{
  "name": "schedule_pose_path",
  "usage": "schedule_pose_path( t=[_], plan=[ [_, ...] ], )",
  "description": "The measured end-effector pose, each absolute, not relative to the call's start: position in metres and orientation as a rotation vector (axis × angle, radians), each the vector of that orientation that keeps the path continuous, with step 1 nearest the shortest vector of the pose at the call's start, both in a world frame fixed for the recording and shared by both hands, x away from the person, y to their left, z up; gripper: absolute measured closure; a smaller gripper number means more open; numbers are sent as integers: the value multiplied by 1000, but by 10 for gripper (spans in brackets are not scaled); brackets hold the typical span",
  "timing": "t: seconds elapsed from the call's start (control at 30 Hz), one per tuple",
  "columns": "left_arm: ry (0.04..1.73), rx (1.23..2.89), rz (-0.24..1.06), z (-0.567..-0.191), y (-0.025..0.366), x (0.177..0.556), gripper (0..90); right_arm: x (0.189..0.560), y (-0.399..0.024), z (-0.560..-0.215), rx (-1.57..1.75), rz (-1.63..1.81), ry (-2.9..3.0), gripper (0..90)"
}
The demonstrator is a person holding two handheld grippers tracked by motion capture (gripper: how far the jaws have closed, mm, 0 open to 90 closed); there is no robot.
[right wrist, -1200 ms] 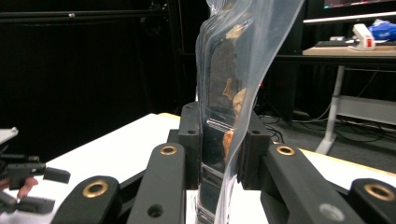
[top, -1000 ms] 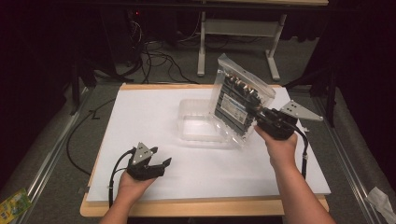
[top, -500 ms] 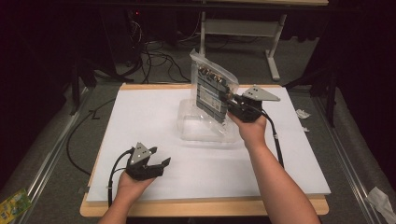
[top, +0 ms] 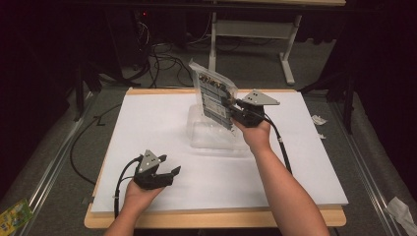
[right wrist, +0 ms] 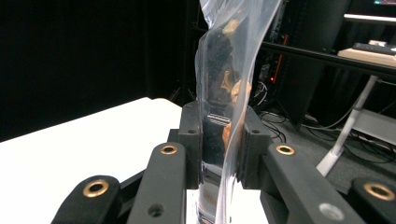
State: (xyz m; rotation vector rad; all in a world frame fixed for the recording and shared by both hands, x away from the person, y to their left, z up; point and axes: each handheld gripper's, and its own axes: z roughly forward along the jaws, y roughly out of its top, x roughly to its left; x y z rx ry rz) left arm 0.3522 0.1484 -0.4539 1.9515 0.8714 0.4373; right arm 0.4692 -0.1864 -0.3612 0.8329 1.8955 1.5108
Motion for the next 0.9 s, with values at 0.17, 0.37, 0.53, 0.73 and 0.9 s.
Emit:
schedule_pose_path(
  t=[0.17,0.37,0.53,0.73,0.9],
  plan=[
    [870,1948,439,-453,147,351,321,468,-180,-355,842,1561,1876,768],
    [870,1938,441,-452,148,350,321,474,-179,-366,869,1527,1894,768],
    [869,1938,437,-453,148,351,321,478,-188,-390,952,1612,1864,766],
    [860,1948,437,-453,147,351,322,475,-198,-402,1017,1638,1851,763],
    [857,1953,435,-452,146,350,322,466,-208,-418,1086,1626,1852,754]
  ],
)
